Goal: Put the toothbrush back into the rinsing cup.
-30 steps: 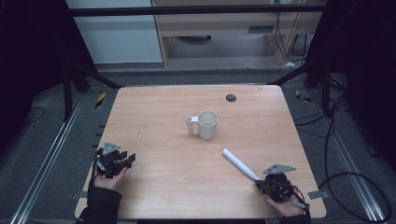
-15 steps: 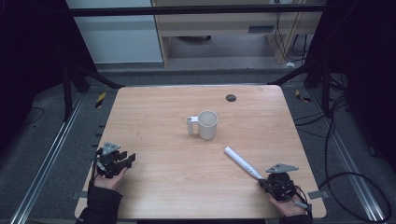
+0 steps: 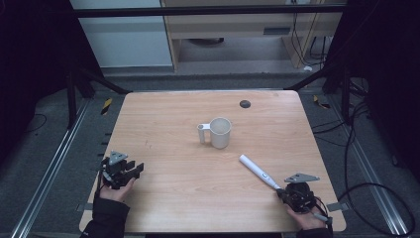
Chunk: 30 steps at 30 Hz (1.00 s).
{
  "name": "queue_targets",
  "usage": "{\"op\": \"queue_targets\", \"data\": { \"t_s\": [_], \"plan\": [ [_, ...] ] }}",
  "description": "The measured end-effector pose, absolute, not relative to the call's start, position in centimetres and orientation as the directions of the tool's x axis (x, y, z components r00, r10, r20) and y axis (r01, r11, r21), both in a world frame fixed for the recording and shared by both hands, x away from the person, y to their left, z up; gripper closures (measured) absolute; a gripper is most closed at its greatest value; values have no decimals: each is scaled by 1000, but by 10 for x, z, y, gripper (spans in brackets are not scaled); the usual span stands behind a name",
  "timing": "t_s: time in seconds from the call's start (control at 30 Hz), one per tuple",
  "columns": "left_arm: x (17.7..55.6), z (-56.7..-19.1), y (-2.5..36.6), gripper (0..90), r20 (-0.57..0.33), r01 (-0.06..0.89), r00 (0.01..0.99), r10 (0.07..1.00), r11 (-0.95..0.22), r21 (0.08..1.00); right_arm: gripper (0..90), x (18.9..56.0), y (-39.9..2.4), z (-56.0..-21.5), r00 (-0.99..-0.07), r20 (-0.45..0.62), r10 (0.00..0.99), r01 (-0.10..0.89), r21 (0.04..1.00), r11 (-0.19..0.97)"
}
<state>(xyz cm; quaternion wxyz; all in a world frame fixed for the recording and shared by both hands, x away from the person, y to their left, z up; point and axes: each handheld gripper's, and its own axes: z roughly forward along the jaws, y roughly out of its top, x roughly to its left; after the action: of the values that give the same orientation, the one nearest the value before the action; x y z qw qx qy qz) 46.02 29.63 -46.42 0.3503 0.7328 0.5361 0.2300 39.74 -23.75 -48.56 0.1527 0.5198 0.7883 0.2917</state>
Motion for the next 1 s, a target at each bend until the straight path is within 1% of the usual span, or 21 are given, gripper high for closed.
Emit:
{"op": "queue_targets", "data": {
  "t_s": [0.7,1.0],
  "plan": [
    [461,-465,296,588,-39,627,318,947,-179,758,900,404,-244,-485,-366,51,929,736,626,256],
    [461,-465,296,588,-36,627,319,947,-182,758,900,411,-250,-485,-325,32,945,743,627,234]
  ]
}}
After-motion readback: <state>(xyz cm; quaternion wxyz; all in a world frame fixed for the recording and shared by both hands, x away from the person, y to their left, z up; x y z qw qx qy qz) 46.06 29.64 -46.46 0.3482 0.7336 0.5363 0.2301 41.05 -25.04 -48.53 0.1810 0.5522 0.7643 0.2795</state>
